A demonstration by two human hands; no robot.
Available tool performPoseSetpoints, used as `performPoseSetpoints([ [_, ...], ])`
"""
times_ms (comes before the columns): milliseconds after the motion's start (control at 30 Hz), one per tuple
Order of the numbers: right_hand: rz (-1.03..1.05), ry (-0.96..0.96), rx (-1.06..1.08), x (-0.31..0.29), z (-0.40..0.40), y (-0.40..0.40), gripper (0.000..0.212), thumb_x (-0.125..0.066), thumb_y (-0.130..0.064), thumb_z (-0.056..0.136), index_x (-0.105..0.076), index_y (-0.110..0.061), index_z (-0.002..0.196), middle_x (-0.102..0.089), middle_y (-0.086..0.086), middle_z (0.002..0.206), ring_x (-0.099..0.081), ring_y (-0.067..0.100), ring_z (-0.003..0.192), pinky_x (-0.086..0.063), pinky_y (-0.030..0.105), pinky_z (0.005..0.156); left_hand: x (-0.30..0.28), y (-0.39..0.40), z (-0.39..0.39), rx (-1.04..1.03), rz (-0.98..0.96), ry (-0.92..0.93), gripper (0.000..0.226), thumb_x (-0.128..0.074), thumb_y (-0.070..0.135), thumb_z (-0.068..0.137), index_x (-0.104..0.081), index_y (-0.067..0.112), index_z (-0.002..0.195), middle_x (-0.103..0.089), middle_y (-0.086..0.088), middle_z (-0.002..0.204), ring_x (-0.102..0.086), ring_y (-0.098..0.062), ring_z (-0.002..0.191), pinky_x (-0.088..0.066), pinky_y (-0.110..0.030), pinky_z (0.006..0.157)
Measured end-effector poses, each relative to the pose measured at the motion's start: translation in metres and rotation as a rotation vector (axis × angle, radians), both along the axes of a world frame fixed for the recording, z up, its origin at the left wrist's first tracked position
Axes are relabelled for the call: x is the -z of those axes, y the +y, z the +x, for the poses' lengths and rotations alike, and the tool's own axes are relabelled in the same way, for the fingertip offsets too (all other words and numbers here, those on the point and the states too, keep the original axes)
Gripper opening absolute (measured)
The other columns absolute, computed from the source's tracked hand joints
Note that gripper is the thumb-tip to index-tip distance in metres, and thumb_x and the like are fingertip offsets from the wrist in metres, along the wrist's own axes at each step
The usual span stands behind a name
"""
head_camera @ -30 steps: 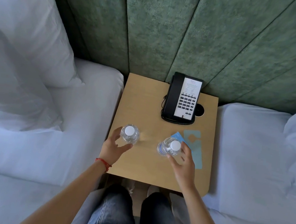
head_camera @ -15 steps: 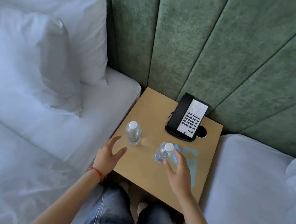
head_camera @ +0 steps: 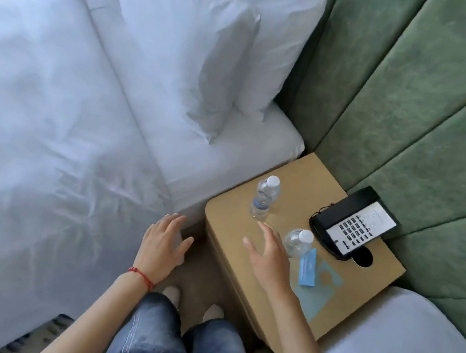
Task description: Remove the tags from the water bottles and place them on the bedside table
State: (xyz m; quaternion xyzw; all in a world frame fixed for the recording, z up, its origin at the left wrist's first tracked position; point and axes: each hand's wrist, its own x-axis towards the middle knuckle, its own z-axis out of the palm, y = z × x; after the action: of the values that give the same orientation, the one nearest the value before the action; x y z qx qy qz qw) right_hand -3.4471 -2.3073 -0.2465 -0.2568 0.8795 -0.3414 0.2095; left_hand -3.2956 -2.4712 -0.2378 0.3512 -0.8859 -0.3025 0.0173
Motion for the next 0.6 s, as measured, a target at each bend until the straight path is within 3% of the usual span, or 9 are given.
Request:
performPoseSetpoints([
  [100,0.014,0.01,-0.165,-0.001,0.02,-0.023,0.05,-0.051,-0.038,0.091,-0.038,-0.024,0.137,-0.036,-0.006,0.146,-0.032,0.011,0.134,-0.03,0.027,0.102,-0.004,-0.004,0.037,-0.109,-0.028,-0.031,0.049,-0.056,0.03,0.089,-0.044,0.009,0.132,-0.043,-0.012,0.141,-0.036,-0.029,0.133,-0.026,-0.042,0.111],
  [267,0.025,0.061,-0.395,-0.002,0.055,-0.053,0.048,-0.05,-0.04,0.091,-0.04,-0.026,0.137,-0.034,-0.007,0.148,-0.03,0.01,0.135,-0.026,0.02,0.098,-0.017,-0.009,0.095,-0.283,-0.09,-0.039,0.064,-0.042,0.05,0.085,-0.047,0.006,0.13,-0.046,-0.017,0.138,-0.037,-0.033,0.132,-0.029,-0.051,0.109],
  [367,0.015,0.054,-0.503,-0.009,0.078,-0.074,0.047,-0.05,-0.04,0.092,-0.042,-0.026,0.135,-0.037,-0.006,0.147,-0.03,0.01,0.136,-0.025,0.021,0.103,-0.024,-0.015,0.134,-0.385,-0.122,-0.045,0.052,-0.061,0.03,0.087,-0.047,0.004,0.13,-0.045,-0.018,0.138,-0.035,-0.035,0.133,-0.028,-0.054,0.109],
  [467,-0.001,0.056,-0.599,-0.021,0.106,-0.097,0.047,-0.052,-0.039,0.091,-0.042,-0.026,0.135,-0.037,-0.007,0.147,-0.03,0.008,0.136,-0.024,0.019,0.102,-0.034,-0.019,0.177,-0.464,-0.157,-0.038,0.052,-0.064,0.024,0.084,-0.047,0.003,0.129,-0.046,-0.02,0.137,-0.037,-0.036,0.131,-0.029,-0.055,0.108],
  [533,-0.02,0.069,-0.653,-0.03,0.127,-0.114,0.048,-0.053,-0.039,0.091,-0.042,-0.026,0.136,-0.037,-0.006,0.147,-0.03,0.008,0.135,-0.025,0.021,0.104,-0.042,-0.021,0.206,-0.513,-0.153,-0.034,0.053,-0.062,0.03,0.085,-0.047,0.004,0.129,-0.047,-0.02,0.136,-0.038,-0.037,0.131,-0.028,-0.056,0.108],
  [600,-0.04,0.073,-0.701,-0.04,0.154,-0.131,0.049,-0.053,-0.039,0.091,-0.041,-0.025,0.136,-0.038,-0.006,0.146,-0.032,0.009,0.135,-0.027,0.024,0.105,-0.048,-0.023,0.236,-0.561,-0.148,-0.04,0.062,-0.047,0.047,0.085,-0.048,0.004,0.129,-0.047,-0.019,0.137,-0.038,-0.036,0.131,-0.027,-0.055,0.108],
])
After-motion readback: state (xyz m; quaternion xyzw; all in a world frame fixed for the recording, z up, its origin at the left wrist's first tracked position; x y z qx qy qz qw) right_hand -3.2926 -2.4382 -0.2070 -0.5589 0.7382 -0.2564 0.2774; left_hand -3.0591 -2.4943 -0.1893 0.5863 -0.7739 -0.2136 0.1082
